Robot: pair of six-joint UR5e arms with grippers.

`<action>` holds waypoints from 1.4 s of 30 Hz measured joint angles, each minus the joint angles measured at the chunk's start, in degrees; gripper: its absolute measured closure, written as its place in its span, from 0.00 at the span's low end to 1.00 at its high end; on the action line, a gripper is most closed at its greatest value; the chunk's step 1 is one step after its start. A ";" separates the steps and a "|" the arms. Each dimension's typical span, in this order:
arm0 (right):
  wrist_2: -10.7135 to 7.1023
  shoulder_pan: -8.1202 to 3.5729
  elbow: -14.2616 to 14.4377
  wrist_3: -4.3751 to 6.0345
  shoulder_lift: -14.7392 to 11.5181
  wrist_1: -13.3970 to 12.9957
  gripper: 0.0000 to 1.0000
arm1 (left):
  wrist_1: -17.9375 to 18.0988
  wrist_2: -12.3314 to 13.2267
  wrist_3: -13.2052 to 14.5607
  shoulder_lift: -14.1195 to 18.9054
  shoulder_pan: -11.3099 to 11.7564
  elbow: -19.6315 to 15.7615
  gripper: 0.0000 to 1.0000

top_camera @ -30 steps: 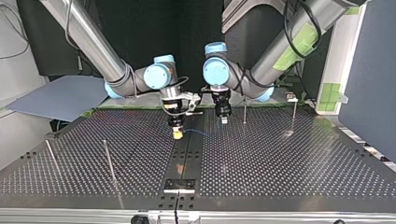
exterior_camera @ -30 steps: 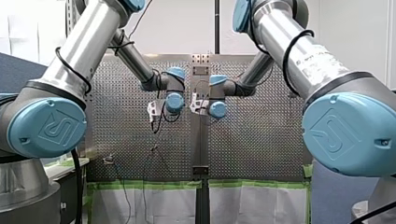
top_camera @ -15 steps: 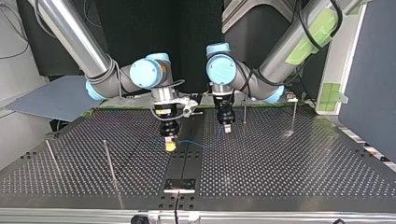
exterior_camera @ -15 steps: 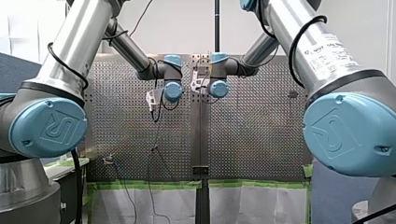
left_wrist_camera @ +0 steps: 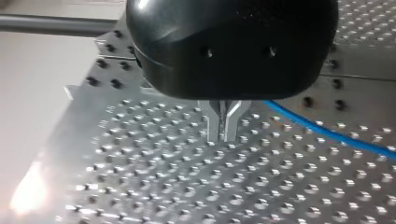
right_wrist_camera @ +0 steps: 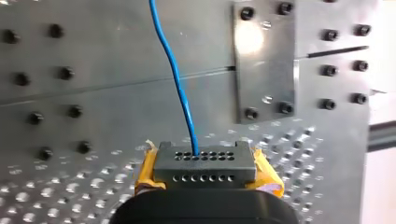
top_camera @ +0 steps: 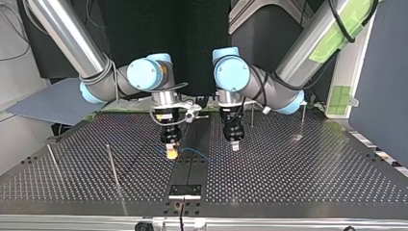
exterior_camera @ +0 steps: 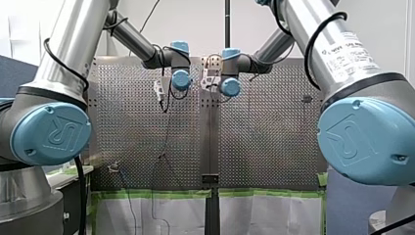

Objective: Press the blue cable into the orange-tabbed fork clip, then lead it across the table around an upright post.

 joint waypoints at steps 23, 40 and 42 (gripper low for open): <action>2.32 -1.46 -0.09 -0.01 -7.99 2.95 1.00 | -7.22 -1.59 5.46 0.56 -2.53 9.80 1.00; 4.49 -4.28 -0.09 -1.00 -11.74 6.64 1.00 | -9.43 -2.43 9.29 0.48 -6.12 14.42 1.00; 4.52 -4.67 -0.09 -1.00 -12.05 6.83 1.00 | -9.58 -2.34 9.36 0.48 -6.49 14.84 1.00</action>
